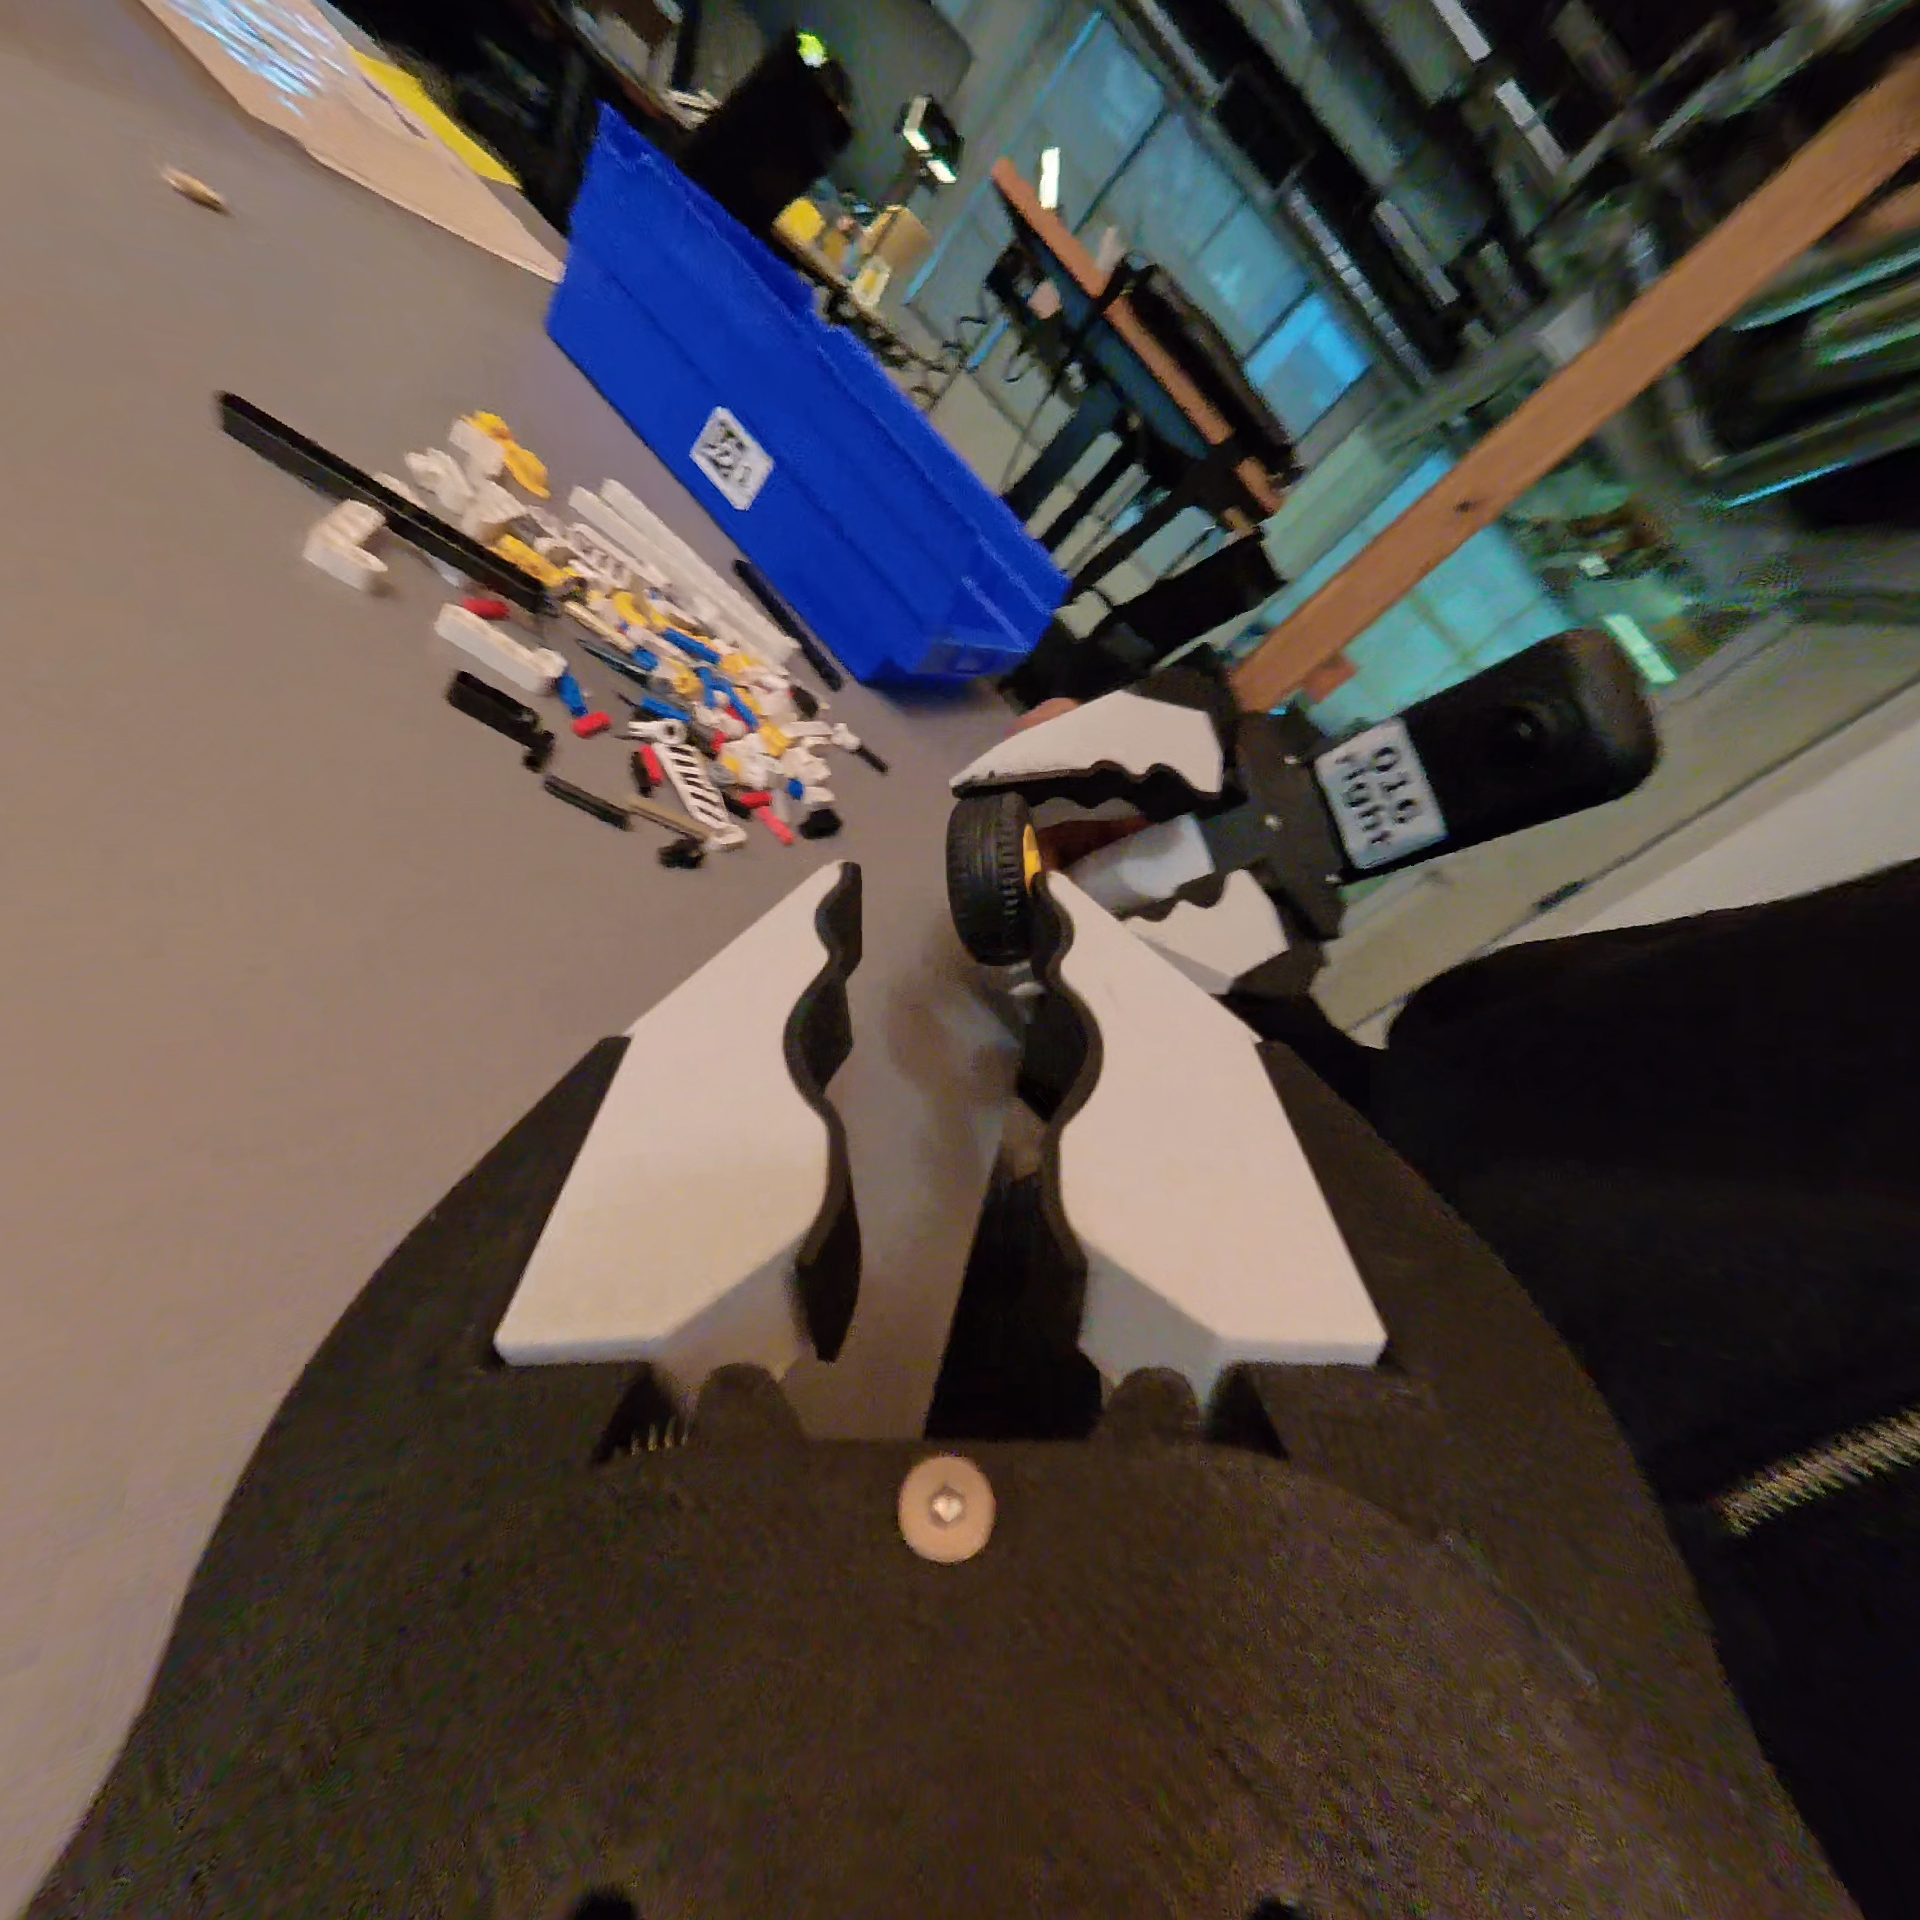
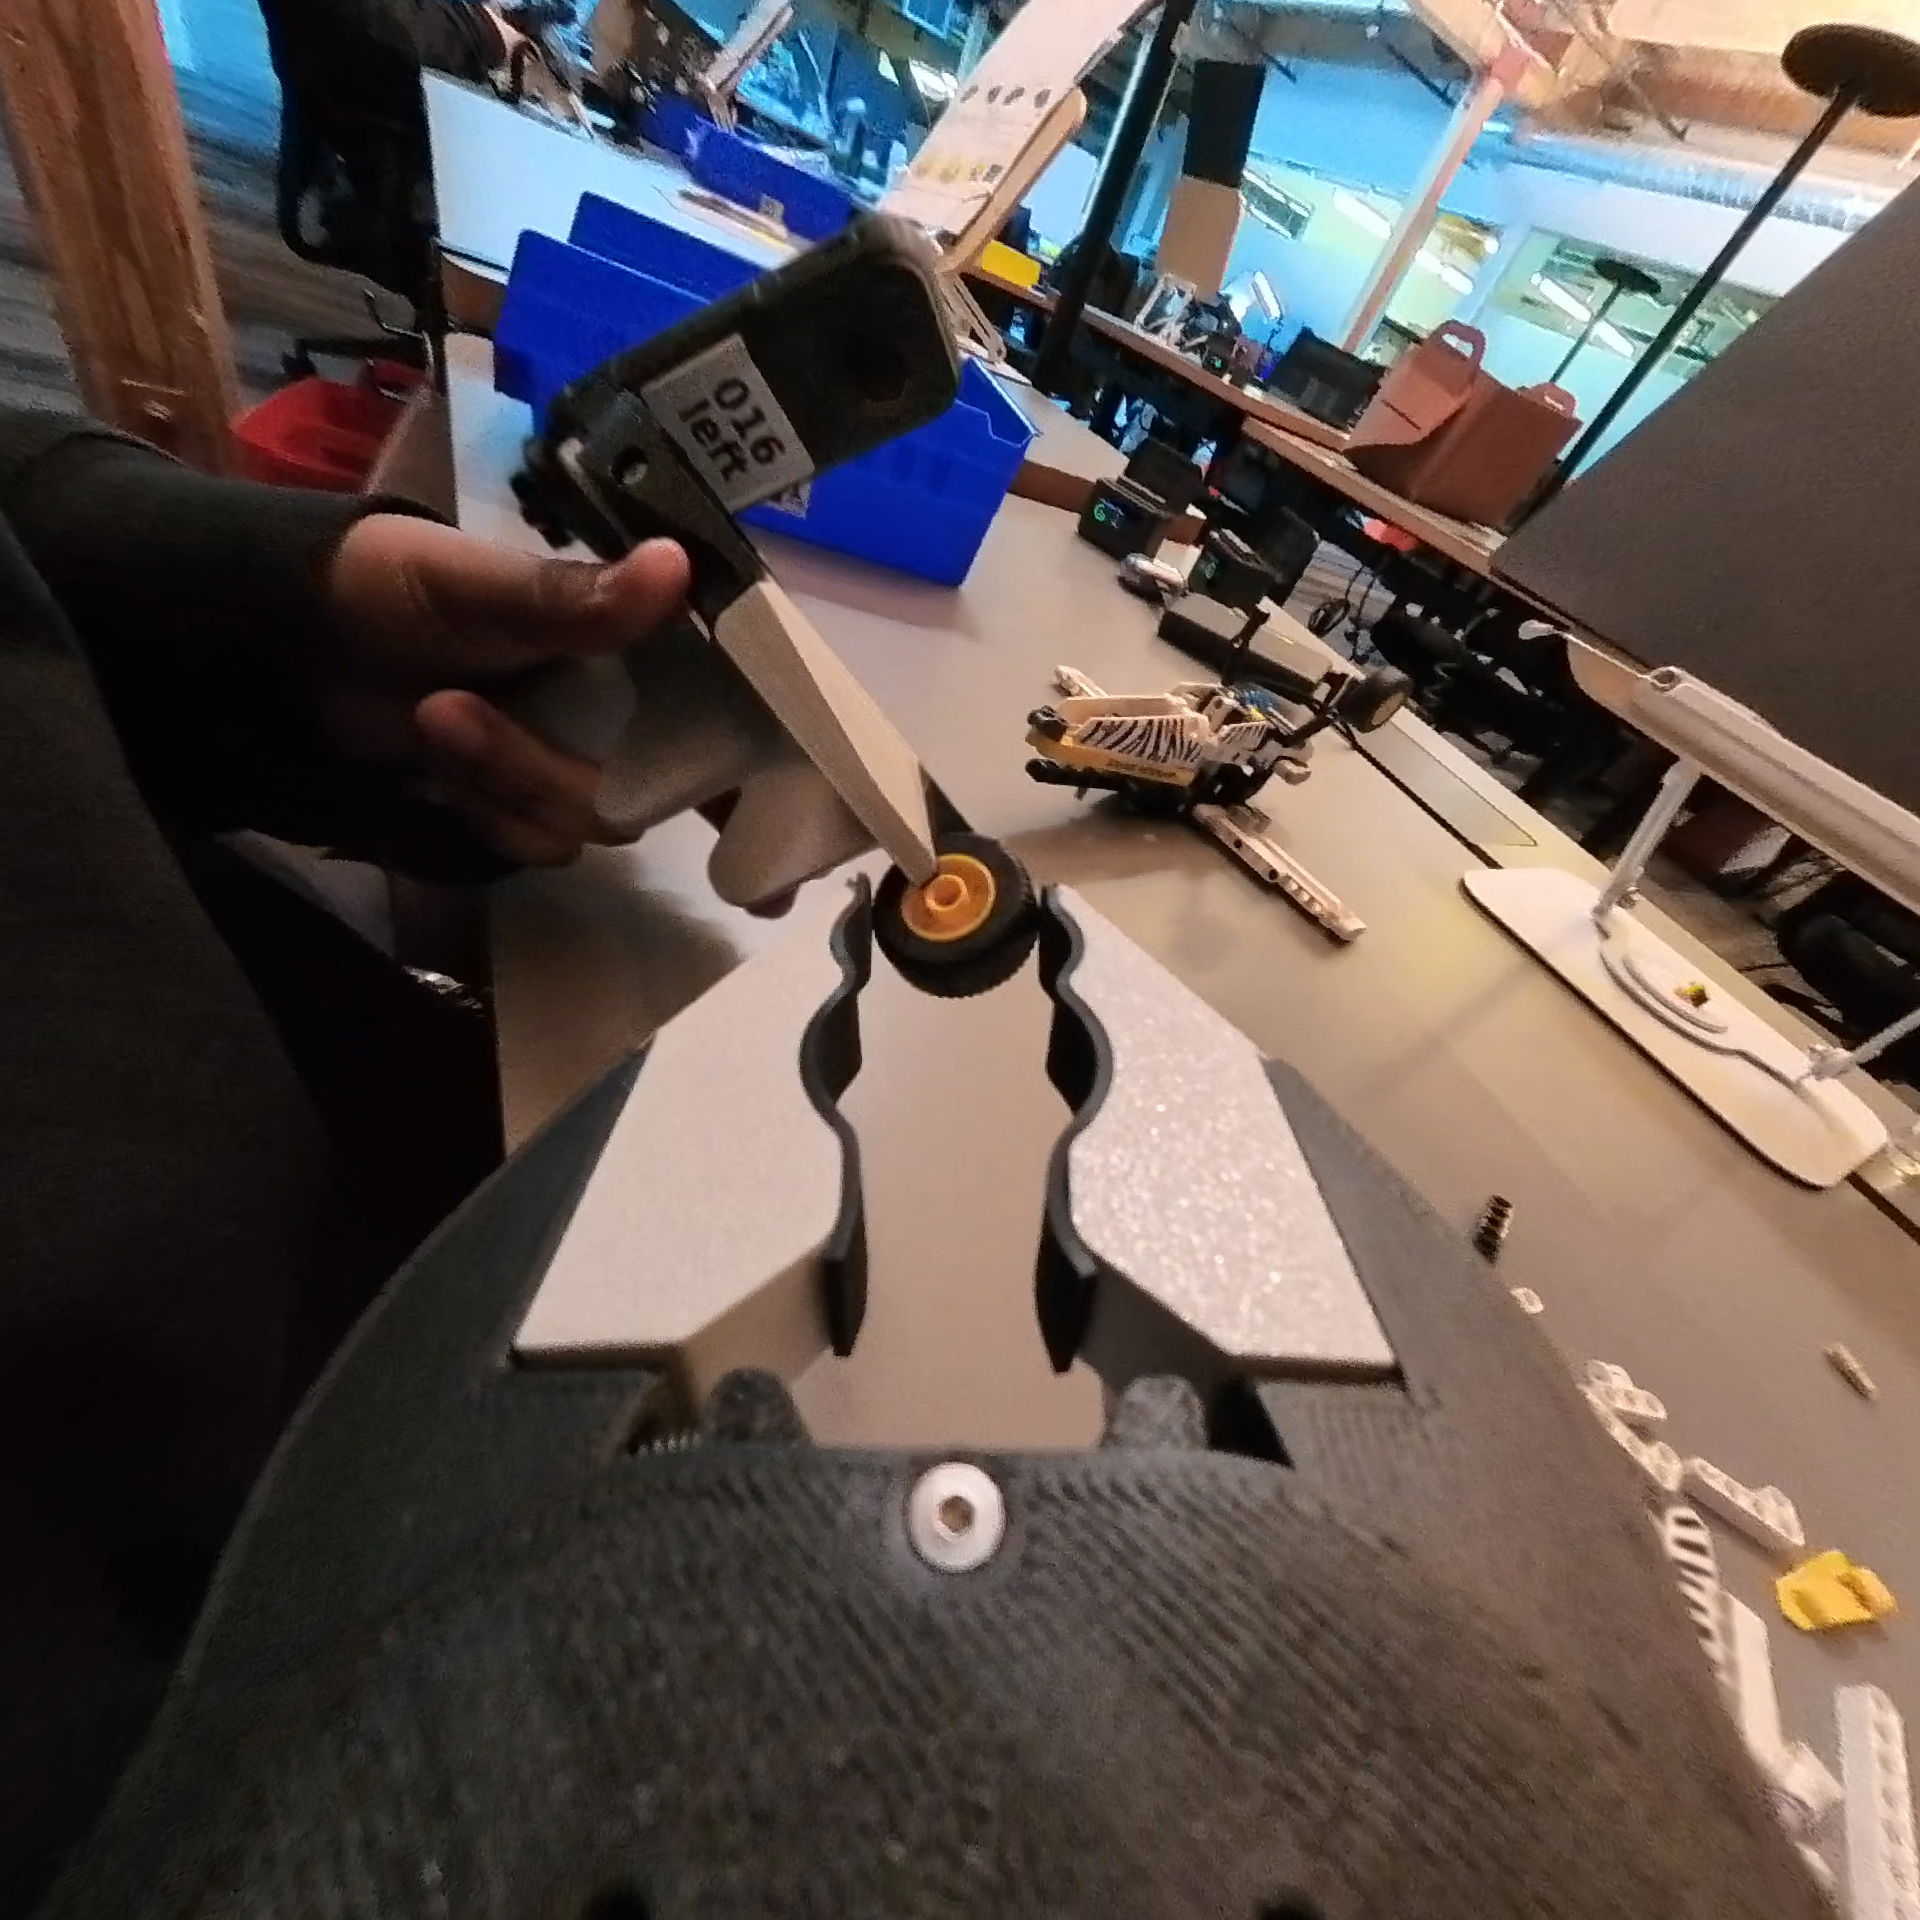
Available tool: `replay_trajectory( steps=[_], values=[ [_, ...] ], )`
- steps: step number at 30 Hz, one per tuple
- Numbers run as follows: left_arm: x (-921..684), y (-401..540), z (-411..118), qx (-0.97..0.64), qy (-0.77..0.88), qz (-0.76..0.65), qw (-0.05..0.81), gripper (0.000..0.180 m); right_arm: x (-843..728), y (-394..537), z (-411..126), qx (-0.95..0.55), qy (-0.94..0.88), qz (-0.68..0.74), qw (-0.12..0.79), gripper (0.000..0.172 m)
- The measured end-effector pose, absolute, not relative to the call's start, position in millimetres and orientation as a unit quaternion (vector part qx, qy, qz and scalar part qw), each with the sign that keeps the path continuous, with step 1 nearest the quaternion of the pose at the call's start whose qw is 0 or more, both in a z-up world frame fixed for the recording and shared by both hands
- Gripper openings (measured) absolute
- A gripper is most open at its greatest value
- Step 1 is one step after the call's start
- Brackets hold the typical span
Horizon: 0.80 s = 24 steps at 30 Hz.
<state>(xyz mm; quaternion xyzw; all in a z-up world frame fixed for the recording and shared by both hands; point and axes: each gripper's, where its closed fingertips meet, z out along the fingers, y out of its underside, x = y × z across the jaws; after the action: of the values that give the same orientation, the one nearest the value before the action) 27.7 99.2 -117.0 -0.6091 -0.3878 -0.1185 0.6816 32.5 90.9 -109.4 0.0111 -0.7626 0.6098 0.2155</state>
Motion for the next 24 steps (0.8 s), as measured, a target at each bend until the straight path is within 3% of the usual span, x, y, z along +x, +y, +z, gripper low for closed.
replay_trajectory(
  steps=[2,13,20,24],
  values=[
    [34,102,-111,-0.590,-0.375,-0.162,0.696,0.011,33,91,-110,0.011,-0.762,0.614,0.208,0.030],
    [35,97,-105,-0.541,-0.372,-0.240,0.716,0.009,30,99,-99,-0.072,-0.739,0.665,0.083,0.034],
    [36,97,-104,-0.543,-0.363,-0.235,0.720,0.009,38,98,-101,-0.144,-0.708,0.678,-0.136,0.033],
    [40,98,-102,-0.548,-0.351,-0.239,0.720,0.010,35,104,-89,-0.174,-0.657,0.698,-0.225,0.021]
  ],
)
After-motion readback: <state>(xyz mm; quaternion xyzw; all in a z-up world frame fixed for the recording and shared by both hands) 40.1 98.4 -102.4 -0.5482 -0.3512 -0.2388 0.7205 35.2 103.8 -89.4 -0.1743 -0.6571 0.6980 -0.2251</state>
